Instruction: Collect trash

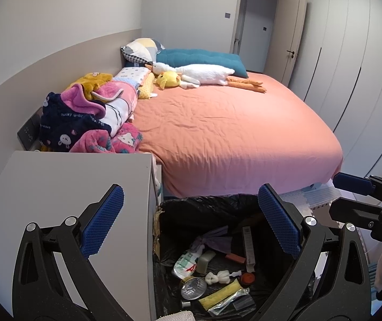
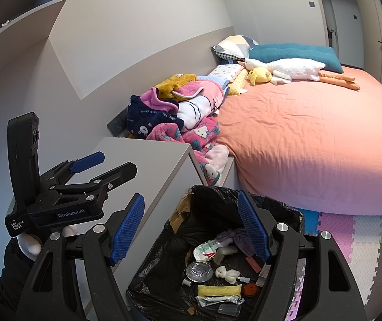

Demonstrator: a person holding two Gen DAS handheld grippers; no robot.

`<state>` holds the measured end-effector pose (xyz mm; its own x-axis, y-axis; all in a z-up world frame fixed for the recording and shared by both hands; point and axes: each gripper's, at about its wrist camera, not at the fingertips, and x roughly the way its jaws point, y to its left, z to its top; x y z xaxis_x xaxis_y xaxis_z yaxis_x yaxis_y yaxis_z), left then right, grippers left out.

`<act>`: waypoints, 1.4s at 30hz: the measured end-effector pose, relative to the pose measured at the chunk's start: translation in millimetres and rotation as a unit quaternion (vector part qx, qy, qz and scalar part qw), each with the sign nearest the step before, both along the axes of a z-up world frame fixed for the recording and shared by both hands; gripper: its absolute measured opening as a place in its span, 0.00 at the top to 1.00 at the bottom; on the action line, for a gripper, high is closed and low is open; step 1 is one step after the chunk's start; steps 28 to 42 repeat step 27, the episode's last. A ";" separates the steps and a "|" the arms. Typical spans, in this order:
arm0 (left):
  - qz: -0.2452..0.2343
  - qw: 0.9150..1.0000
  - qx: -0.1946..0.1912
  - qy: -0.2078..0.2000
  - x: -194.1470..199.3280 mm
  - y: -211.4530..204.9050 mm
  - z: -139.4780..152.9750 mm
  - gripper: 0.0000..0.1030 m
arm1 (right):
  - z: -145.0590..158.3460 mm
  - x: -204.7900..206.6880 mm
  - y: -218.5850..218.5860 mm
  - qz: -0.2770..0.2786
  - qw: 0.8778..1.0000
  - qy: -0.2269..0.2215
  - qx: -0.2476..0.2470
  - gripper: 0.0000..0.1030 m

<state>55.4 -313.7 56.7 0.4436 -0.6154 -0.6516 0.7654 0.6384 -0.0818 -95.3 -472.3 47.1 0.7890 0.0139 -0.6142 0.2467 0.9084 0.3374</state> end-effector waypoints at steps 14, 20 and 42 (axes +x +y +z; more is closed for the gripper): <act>-0.009 1.000 0.009 -0.003 -5.6 -3.1 -1.8 0.06 | -1.8 0.0 0.7 0.001 1.000 0.002 0.001 0.29; -0.006 1.000 0.016 -0.010 -7.4 -6.9 -4.4 0.06 | -5.0 -2.1 1.2 -0.001 1.000 0.003 0.002 0.29; -0.006 1.000 0.018 -0.005 -7.9 -8.7 -4.0 0.06 | -5.4 -1.8 2.2 0.000 1.000 0.005 0.003 0.29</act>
